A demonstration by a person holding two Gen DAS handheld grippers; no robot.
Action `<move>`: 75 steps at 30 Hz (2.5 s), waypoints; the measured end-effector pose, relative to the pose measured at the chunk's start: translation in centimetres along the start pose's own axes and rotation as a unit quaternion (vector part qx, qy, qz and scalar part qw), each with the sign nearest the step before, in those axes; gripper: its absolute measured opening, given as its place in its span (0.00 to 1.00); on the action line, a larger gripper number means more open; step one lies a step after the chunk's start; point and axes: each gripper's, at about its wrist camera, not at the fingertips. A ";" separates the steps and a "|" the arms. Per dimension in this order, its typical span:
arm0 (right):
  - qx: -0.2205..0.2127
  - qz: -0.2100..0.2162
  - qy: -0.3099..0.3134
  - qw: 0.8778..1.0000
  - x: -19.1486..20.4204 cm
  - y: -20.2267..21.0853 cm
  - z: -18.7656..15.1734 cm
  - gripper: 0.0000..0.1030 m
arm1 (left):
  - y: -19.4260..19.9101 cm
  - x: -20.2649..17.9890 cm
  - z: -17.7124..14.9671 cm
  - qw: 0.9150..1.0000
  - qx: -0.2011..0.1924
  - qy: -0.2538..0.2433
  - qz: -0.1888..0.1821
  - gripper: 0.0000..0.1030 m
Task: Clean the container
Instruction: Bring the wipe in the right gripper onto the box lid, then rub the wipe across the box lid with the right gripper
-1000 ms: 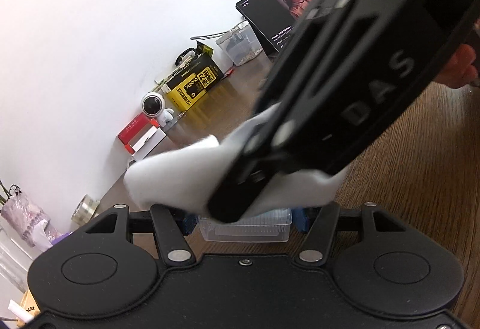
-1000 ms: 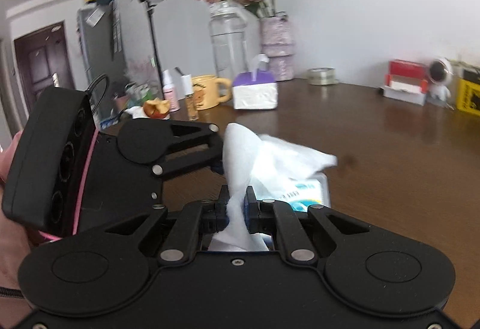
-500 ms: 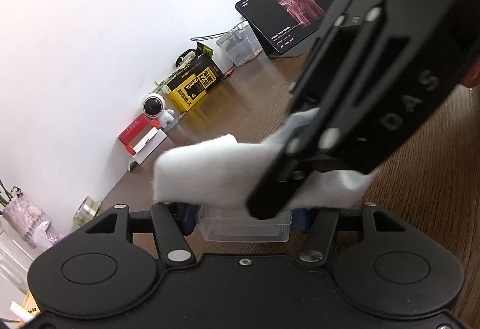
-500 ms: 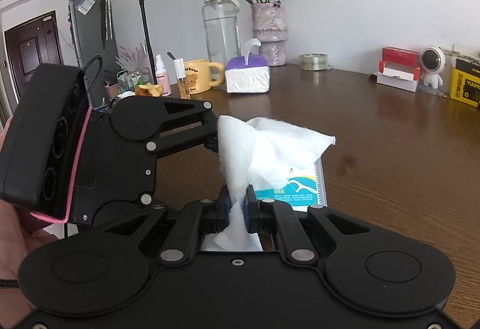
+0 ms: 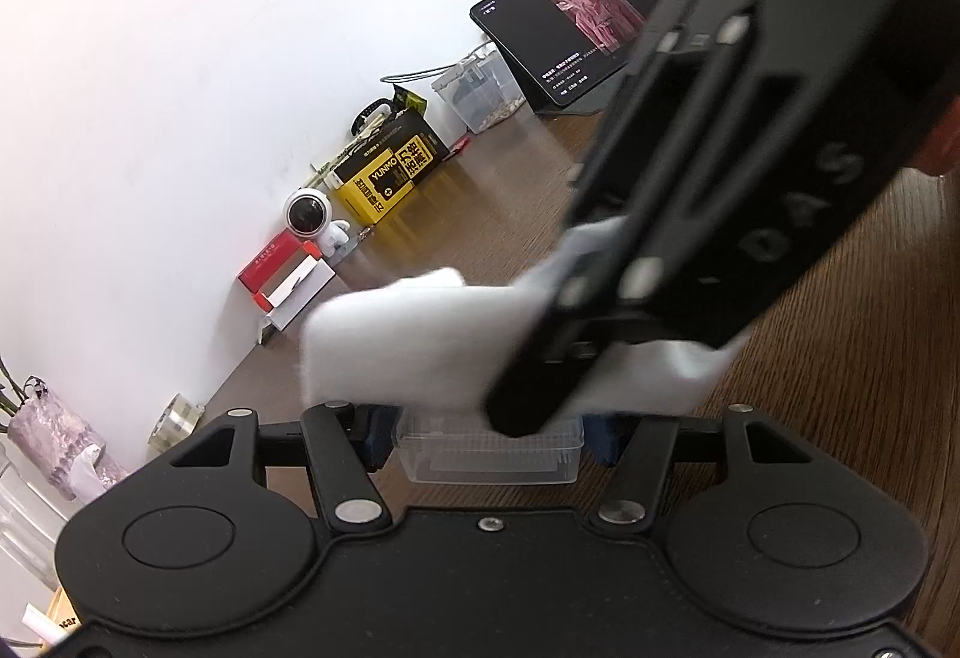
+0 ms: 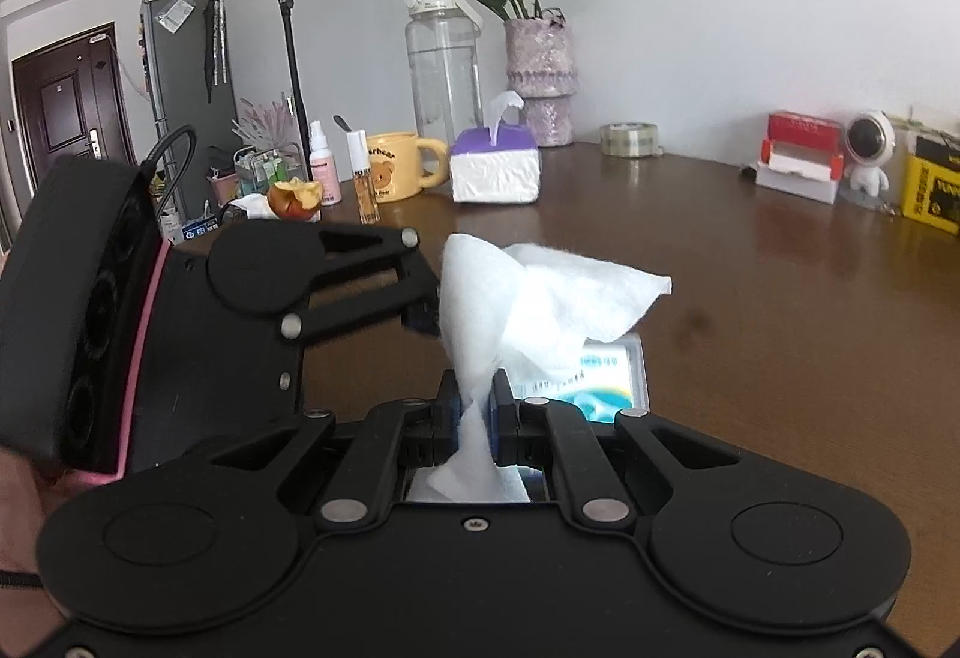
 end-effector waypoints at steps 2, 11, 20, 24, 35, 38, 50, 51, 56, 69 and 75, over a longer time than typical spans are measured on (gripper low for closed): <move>0.003 0.002 -0.003 1.000 -0.1 0.3 -0.4 0.08 | 0.0 -0.2 0.0 1.000 0.000 -0.001 0.000 0.57; -0.015 -0.005 0.003 1.000 -0.9 -0.9 1.4 0.08 | 0.0 -0.3 0.4 1.000 -0.002 -0.007 0.005 0.57; -0.010 -0.080 -0.032 0.996 -4.2 -0.9 1.8 0.08 | -0.1 0.1 0.6 1.000 -0.002 -0.009 0.005 0.57; -0.010 -0.092 -0.049 0.995 -4.5 -0.7 1.1 0.08 | -0.2 0.6 0.5 1.000 -0.002 -0.008 0.005 0.57; -0.016 -0.014 -0.005 1.000 -0.7 -0.7 1.0 0.08 | -0.2 0.7 0.7 1.000 -0.002 -0.007 0.004 0.57; -0.018 -0.032 -0.016 0.999 -1.4 -0.7 1.3 0.08 | -0.4 1.0 0.7 1.000 -0.002 -0.007 0.004 0.57; -0.004 -0.080 -0.045 0.996 -2.5 -0.1 0.1 0.08 | -0.9 2.4 0.8 1.000 -0.002 -0.006 0.003 0.57; -0.003 -0.075 -0.044 0.996 -2.1 0.0 0.0 0.08 | -0.9 2.5 0.8 1.000 -0.002 -0.006 0.003 0.57; -0.002 -0.037 -0.038 0.999 -0.1 0.0 -0.2 0.09 | -1.0 1.6 1.2 1.000 -0.001 -0.004 0.001 0.57; 0.007 -0.119 -0.059 0.991 -2.3 0.4 -0.6 0.08 | -0.3 -0.9 1.8 1.000 -0.002 -0.010 0.005 0.57; -0.003 -0.060 -0.078 0.995 -1.2 0.3 -0.6 0.08 | -0.2 -1.0 1.7 1.000 -0.002 -0.011 0.005 0.57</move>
Point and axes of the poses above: each gripper's, at about its wrist camera, not at the fingertips, and y roughly against the way its jaws point, x to its left, z to its top, and after that the axes turned 1 degree about -y, right-handed
